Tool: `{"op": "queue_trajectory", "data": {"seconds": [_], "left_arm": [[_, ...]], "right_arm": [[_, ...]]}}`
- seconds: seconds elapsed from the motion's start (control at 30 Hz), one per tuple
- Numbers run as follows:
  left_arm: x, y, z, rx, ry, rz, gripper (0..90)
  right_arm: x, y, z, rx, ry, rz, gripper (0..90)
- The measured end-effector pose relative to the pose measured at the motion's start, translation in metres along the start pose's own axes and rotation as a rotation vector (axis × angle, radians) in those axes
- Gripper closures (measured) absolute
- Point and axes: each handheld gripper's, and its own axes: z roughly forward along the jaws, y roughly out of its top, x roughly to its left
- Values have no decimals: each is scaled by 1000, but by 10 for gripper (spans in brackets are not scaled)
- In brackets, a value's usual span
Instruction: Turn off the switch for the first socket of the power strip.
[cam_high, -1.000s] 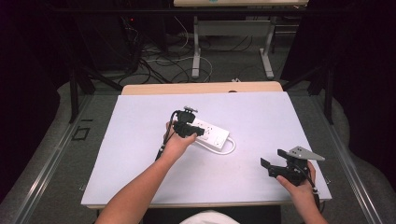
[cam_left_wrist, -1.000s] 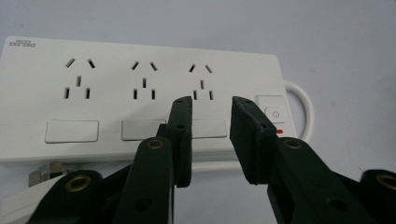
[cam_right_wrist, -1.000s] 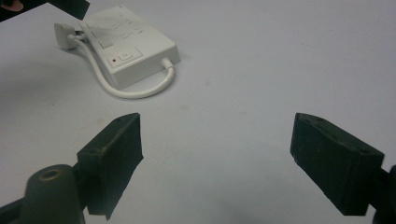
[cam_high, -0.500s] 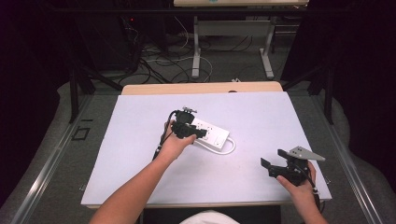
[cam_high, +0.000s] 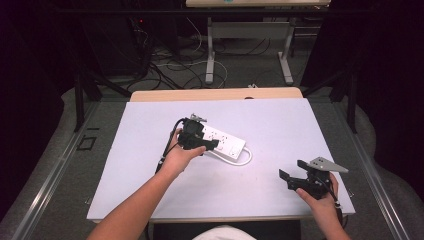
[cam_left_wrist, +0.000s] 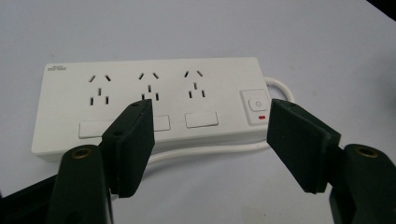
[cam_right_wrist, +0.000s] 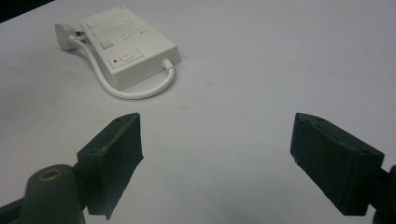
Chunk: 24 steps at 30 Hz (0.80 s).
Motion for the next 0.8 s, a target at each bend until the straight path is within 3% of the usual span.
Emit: {"op": "queue_trajectory", "data": {"seconds": [0.17,0.23,0.33,0.57,0.8], "left_arm": [[4,-4,-6,-10,1,-25,153],[5,-6,-8,-19,-1,-53,111],[7,-9,-14,-22,-6,-56,4],[11,-17,-30,-70,-17,-101,4],[20,-27,-48,-104,-12,-119,4]], "right_arm": [[1,0,1,-10,3,2,163],[0,0,0,0,1,0,163],[0,0,0,-1,1,0,163],[1,0,0,-6,3,0,163],[1,0,1,-8,2,2,163]]}}
